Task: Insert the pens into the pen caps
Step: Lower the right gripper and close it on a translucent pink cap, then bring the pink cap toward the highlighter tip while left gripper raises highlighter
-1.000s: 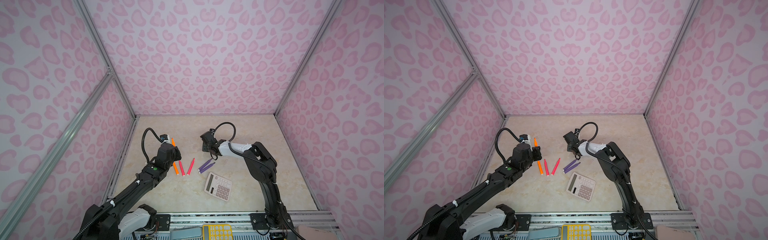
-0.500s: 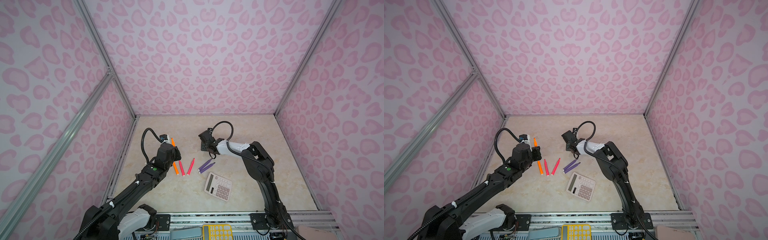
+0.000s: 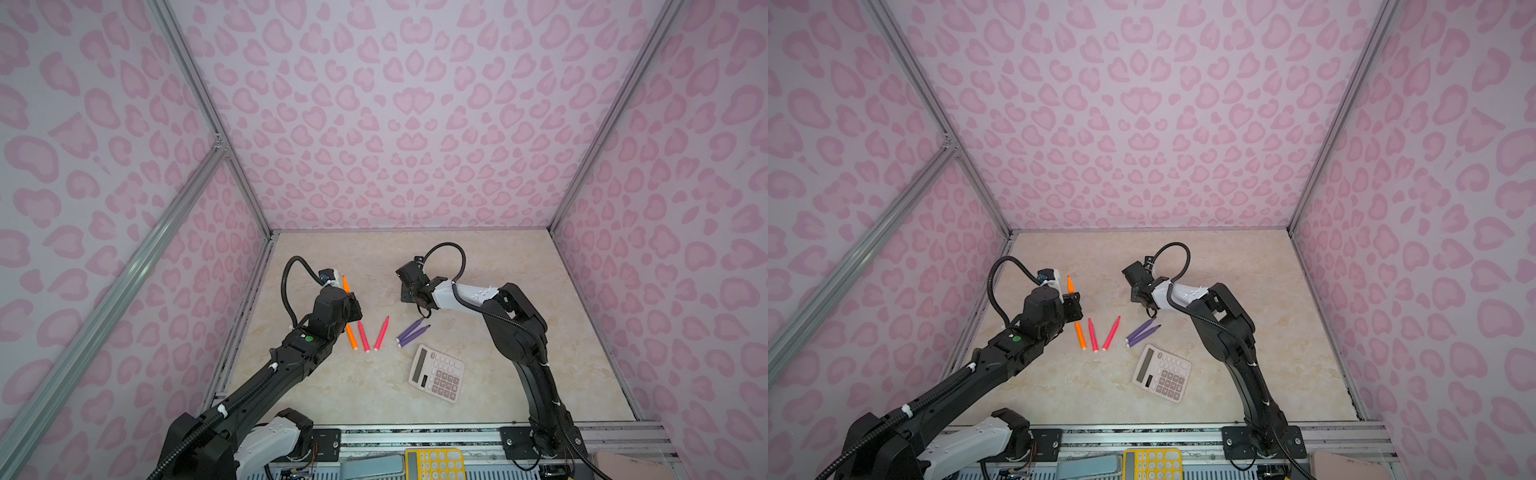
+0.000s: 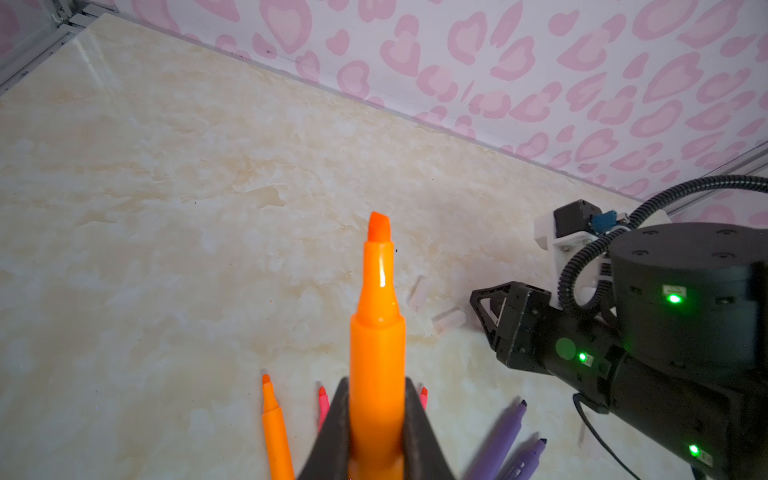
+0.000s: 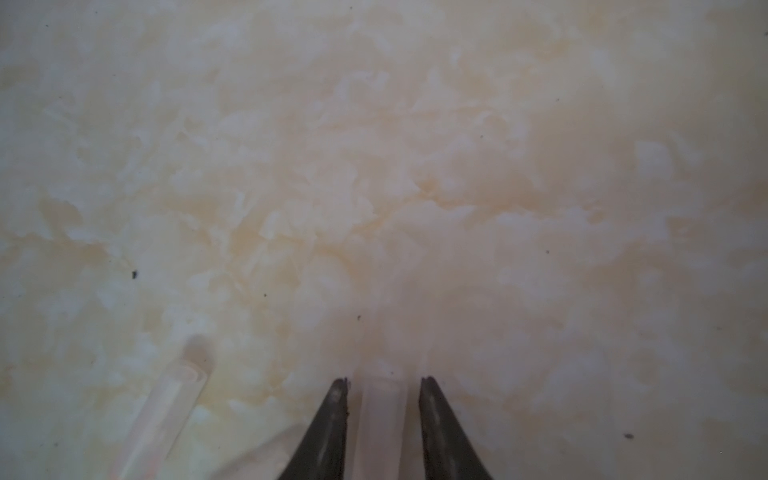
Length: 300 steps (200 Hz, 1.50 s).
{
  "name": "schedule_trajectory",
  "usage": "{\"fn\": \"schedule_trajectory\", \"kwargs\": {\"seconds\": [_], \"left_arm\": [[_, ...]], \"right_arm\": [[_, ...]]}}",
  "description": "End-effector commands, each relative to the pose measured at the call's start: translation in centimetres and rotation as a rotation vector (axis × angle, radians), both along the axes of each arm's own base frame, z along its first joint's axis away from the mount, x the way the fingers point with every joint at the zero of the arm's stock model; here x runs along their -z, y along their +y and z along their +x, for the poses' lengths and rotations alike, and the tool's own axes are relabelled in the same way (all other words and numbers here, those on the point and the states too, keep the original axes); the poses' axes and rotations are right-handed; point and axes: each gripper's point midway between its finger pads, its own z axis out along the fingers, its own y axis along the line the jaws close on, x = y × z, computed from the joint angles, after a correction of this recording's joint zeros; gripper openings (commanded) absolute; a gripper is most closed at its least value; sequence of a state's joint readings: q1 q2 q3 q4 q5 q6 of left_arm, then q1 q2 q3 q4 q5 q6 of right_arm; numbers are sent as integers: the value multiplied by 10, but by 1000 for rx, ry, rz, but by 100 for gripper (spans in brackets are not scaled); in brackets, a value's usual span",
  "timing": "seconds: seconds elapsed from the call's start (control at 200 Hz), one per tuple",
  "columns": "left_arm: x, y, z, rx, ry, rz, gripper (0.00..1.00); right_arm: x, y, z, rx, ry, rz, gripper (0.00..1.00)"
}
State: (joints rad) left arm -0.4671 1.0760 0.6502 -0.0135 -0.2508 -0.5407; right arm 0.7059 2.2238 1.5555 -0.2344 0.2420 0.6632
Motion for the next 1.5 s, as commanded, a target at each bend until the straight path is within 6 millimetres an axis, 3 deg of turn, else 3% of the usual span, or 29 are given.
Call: {"fn": "schedule_trajectory", "kwargs": {"seconds": [0.0,0.24,0.31,0.335,0.395,0.59,0.915,1.145,1.495], "left_arm": [[-7,-1,2,3,-16,-4,3],[-3,-10,3,44,4,-10,3],[-1,-15,3,73,12,-18,3],[-1,-18,3,84,15,-22,3],[-1,-22,4,104,19,-32,3],[-7,-38,2,183,10,-71,3],[-24,-78,-6,357,-77,-99,4],[-20,-122,-16,520,-48,-81,4],[-8,-152,-22,635,-13,-89,4]], "right_arm": [[9,-2,-6,-4,30,-20,26],[5,-4,-7,3,17,3,19],[-5,-6,-4,14,-10,33,18],[3,-14,-11,18,7,22,17],[-2,-20,-12,32,-8,38,16],[-32,-43,-17,68,-82,103,14],[-83,-59,-40,44,-165,204,10],[-123,-71,-56,38,-239,253,8],[-192,-74,-70,-4,-357,364,10]]}}
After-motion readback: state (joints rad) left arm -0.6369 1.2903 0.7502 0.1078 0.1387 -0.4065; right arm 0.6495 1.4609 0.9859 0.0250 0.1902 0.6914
